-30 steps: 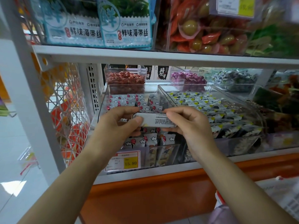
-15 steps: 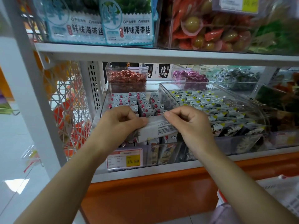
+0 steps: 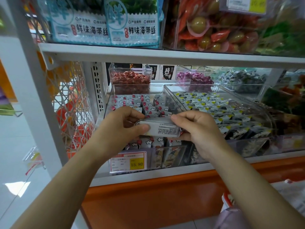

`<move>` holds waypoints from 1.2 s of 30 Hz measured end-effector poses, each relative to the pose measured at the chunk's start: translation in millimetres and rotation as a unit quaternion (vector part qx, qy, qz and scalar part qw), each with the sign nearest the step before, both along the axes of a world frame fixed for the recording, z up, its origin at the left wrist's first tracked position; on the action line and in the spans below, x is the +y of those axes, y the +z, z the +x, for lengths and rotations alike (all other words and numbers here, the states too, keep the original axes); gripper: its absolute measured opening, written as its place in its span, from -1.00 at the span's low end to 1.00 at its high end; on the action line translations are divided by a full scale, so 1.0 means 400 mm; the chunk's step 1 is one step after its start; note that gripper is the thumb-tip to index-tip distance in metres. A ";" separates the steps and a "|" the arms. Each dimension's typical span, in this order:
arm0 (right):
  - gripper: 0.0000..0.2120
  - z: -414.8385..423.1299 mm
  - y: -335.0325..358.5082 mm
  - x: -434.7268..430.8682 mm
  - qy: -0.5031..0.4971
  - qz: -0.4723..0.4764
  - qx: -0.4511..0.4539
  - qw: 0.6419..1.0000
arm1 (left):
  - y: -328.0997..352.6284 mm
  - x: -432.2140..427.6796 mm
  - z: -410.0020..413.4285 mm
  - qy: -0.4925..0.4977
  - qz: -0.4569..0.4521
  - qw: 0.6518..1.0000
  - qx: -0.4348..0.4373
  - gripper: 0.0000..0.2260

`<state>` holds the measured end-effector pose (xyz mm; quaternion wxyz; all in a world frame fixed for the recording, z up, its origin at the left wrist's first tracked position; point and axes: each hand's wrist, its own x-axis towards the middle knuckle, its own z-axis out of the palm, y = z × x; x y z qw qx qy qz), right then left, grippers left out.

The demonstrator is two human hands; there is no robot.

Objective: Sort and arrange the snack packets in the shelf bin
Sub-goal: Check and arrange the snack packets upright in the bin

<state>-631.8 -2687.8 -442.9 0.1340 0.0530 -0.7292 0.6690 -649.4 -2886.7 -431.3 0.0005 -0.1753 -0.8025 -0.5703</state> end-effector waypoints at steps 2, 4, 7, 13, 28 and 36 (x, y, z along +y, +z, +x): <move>-0.90 0.002 0.012 0.014 0.058 -0.042 -0.056 0.996 | -0.001 0.002 0.000 0.001 -0.001 1.000 0.003 -0.85; -0.88 0.001 0.015 0.026 0.077 -0.053 -0.081 0.992 | -0.003 0.007 0.001 -0.002 -0.008 1.000 0.009 -0.86; -0.87 -0.003 0.013 0.035 0.085 -0.056 -0.092 0.990 | -0.006 0.014 0.000 -0.004 -0.006 1.000 0.016 -0.87; -0.84 -0.009 -0.013 0.031 0.087 -0.066 -0.052 0.993 | -0.022 0.010 -0.012 0.022 -0.015 0.998 0.052 -0.93; -0.89 -0.094 0.037 0.000 -0.135 0.104 0.128 0.977 | -0.019 0.072 -0.185 0.048 -0.366 0.914 0.169 -0.77; -0.72 -0.237 0.061 -0.029 -0.155 0.204 0.126 0.958 | -0.054 0.089 -0.281 -0.013 -0.580 0.809 0.097 -0.48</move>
